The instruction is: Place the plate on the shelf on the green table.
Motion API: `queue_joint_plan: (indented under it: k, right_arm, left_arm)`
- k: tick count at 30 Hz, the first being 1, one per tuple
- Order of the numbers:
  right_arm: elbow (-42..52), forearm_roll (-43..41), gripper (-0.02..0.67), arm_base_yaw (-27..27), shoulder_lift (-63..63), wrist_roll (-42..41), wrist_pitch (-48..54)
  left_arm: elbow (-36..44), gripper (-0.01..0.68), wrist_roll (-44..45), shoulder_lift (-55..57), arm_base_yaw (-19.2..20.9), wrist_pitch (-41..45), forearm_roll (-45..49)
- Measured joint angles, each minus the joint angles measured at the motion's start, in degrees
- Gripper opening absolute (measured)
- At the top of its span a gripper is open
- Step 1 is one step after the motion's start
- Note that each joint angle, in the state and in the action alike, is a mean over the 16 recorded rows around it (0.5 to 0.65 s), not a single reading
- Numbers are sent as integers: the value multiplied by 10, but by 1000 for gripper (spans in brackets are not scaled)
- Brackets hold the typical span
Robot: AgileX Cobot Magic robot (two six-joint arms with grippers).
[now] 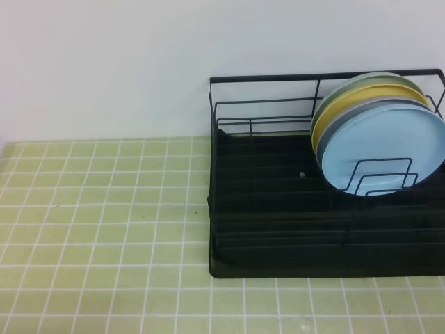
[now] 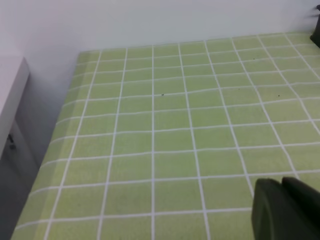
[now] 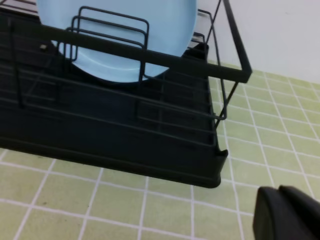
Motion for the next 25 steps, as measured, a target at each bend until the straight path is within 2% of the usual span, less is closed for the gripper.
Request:
queue_joint_plan:
  k: [18, 25]
  right_arm:
    - [0, -86, 11, 8, 0, 79, 2]
    - [0, -91, 11, 8, 0, 84, 0]
  left_arm:
    - [0, -1, 0, -1, 0, 0, 0]
    - [0, -1, 0, 0, 0, 0, 0]
